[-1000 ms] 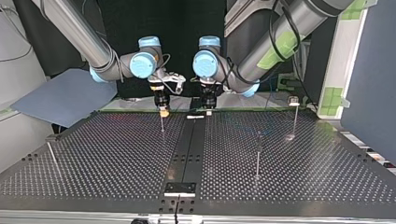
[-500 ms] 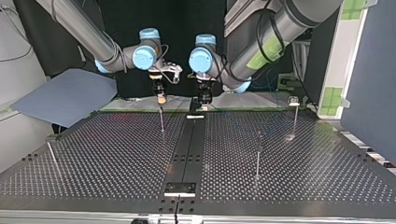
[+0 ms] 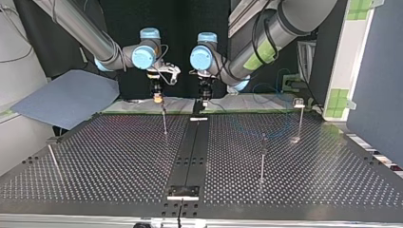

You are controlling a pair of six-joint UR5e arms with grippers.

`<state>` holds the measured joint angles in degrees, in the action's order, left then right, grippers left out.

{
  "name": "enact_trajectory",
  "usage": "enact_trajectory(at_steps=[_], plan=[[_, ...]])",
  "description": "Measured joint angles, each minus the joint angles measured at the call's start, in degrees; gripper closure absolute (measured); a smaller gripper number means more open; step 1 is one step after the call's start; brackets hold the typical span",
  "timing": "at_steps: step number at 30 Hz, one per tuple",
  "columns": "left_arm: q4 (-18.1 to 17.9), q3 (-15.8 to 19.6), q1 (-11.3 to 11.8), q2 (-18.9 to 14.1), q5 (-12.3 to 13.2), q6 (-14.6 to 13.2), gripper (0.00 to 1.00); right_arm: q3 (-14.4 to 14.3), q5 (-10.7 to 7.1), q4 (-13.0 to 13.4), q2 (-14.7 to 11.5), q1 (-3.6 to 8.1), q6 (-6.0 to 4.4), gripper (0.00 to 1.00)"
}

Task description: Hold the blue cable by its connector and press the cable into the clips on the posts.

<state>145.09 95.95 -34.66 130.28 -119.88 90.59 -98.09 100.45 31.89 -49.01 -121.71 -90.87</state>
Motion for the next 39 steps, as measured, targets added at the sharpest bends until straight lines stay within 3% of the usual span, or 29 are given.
enact_trajectory(at_steps=[5, 10, 14, 25, 39], plan=[[-0.5, 0.0, -0.2, 0.3, 0.1, 0.0, 0.99, -0.9, 0.11, 0.9, 0.0, 0.88, -0.30, 1.00], [-1.3, 0.0, -0.8, 0.3, 0.3, 0.2, 0.99, -3.1, -0.11, 3.2, 0.0, 2.10, -1.49, 1.00], [-1.9, 0.0, -1.3, 0.3, 1.2, 0.8, 0.99, -4.4, -0.69, 4.9, 0.1, 2.98, -1.86, 1.00], [-3.4, -0.7, -2.5, 1.1, 2.0, 2.9, 0.99, -5.1, -4.15, 9.4, 0.1, 5.72, -1.82, 1.00], [1.1, -6.8, -5.9, 7.3, 1.1, 4.0, 0.99, -7.3, -10.03, 14.1, 0.3, 8.80, -2.27, 1.00]])
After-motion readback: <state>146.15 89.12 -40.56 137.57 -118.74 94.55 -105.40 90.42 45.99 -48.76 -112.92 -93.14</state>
